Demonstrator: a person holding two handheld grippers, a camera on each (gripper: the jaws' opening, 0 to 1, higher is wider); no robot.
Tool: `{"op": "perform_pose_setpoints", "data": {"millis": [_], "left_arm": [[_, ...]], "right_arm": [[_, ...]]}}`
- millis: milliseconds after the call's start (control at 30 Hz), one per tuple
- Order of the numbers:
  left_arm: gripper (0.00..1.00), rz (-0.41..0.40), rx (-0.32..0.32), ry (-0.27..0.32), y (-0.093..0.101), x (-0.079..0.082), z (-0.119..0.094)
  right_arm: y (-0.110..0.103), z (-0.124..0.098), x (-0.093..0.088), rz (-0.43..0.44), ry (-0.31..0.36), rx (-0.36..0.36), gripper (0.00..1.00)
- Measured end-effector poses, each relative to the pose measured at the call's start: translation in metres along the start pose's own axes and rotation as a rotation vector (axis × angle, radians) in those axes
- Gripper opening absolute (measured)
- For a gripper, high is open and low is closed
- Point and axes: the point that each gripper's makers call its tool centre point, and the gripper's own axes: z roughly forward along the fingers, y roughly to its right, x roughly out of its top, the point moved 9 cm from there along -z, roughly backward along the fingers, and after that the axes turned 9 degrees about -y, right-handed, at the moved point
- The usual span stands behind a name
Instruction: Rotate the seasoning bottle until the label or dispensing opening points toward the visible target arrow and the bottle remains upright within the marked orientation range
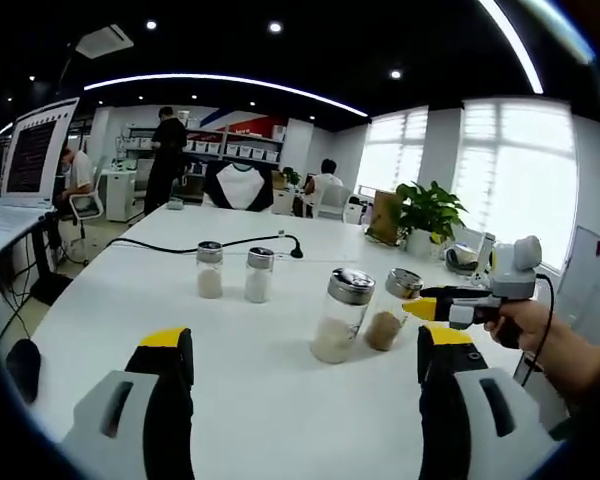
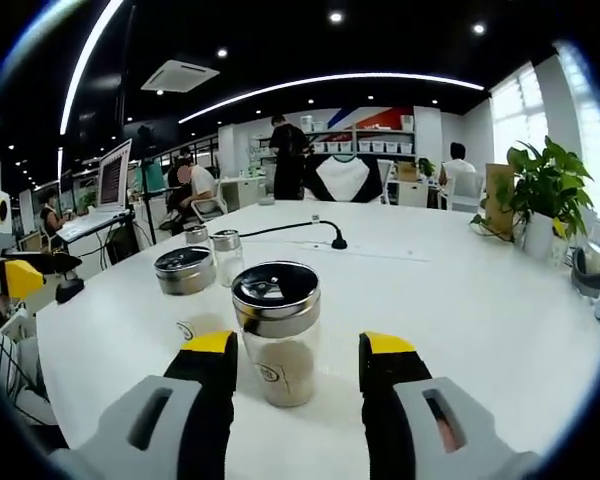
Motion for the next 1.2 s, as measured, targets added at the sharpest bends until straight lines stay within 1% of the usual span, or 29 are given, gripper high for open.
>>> {"op": "perform_pose_setpoints", "data": {"millis": [100,133,167,300,400,500,600,733,800,900,967,1067,1200], "left_arm": [[0.98,0.001,-0.007,0.023,0.002,0.003,0.001],[0.98,-0.011,-0.022,0.056,0.003,0.006,0.002],[0.98,-0.014,-0.025,0.065,0.003,0.007,0.001],[0.98,-0.005,-0.013,0.072,0.003,0.007,-0.001],[0.98,0.005,-0.025,0.071,0.004,0.007,0.0],[0.98,0.012,-0.018,0.077,0.004,0.006,0.0],[0.98,0.019,-0.025,0.086,0.006,0.007,0.001],[0.98,0.016,-0.034,0.096,0.007,0.006,0.0],[0.98,0.017,-0.042,0.088,0.007,0.003,0.001],[0.98,0.021,-0.046,0.081,0.008,0.001,0.0],[0.98,0.019,-0.038,0.086,0.008,0.0,-0.001],[0.98,0.019,-0.038,0.077,0.007,-0.002,-0.002],[0.98,0.014,-0.038,0.079,0.006,-0.003,-0.004]], "right_arm": [[0.001,-0.008,-0.003,0.006,0.003,-0.002,0.5],[0.002,-0.011,-0.003,0.026,0.011,-0.001,0.5],[0.002,-0.014,-0.003,0.036,0.022,-0.005,0.5],[0.005,-0.025,-0.004,0.036,0.035,-0.017,0.52],[0.005,-0.032,-0.006,0.043,0.047,-0.02,0.54],[0.005,-0.037,-0.01,0.038,0.053,-0.023,0.55],[0.006,-0.042,-0.012,0.035,0.052,-0.029,0.57],[0.007,-0.05,-0.015,0.063,0.053,-0.031,0.6],[0.006,-0.054,-0.017,0.079,0.055,-0.027,0.61],[0.004,-0.057,-0.018,0.076,0.051,-0.031,0.62],[0.003,-0.06,-0.017,0.1,0.068,-0.031,0.63],[-0.001,-0.062,-0.014,0.071,0.062,-0.028,0.65],[-0.003,-0.063,-0.013,0.081,0.066,-0.013,0.65]]}}
